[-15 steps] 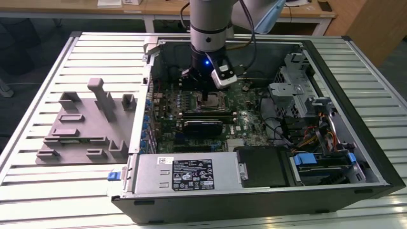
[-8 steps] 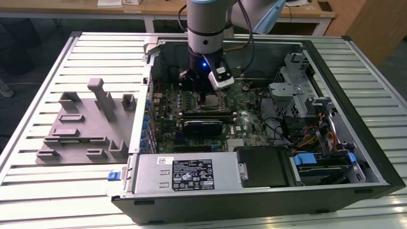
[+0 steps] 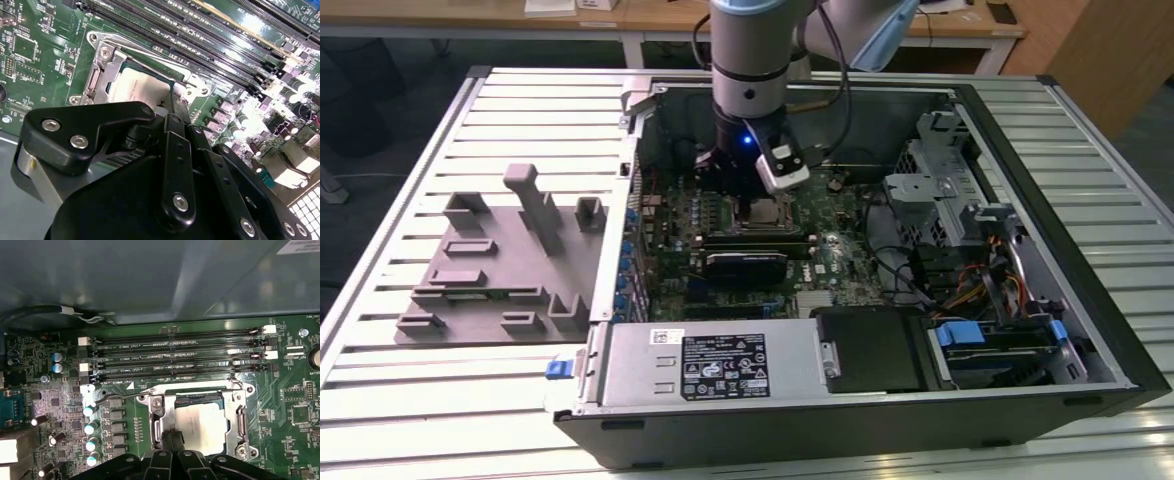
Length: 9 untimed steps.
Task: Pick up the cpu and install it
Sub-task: 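Close the cpu cover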
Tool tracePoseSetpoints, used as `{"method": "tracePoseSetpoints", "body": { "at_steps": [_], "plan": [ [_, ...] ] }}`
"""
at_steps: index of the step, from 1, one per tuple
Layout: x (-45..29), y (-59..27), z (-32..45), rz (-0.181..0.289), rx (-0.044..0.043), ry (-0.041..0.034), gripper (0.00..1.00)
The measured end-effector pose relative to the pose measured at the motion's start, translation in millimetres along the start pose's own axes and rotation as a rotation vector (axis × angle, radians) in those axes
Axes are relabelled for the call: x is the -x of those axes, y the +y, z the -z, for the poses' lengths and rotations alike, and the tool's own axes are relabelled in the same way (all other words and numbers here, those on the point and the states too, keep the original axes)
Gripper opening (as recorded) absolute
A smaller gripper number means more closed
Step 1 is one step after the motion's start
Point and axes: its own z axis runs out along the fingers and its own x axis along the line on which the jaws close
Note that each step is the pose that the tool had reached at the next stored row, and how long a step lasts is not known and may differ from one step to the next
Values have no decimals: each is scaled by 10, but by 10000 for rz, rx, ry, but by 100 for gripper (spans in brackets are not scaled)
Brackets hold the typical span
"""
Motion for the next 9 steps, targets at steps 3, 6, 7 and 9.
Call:
{"method": "tracePoseSetpoints", "body": {
  "at_steps": [3,6,7,9],
  "plan": [
    [-11,-2,-8,16,3,1,11],
    [-40,-4,-9,19,3,2,11],
    [-47,-5,-11,19,4,1,11],
    [-50,-5,-17,27,4,1,11]
  ]
}}
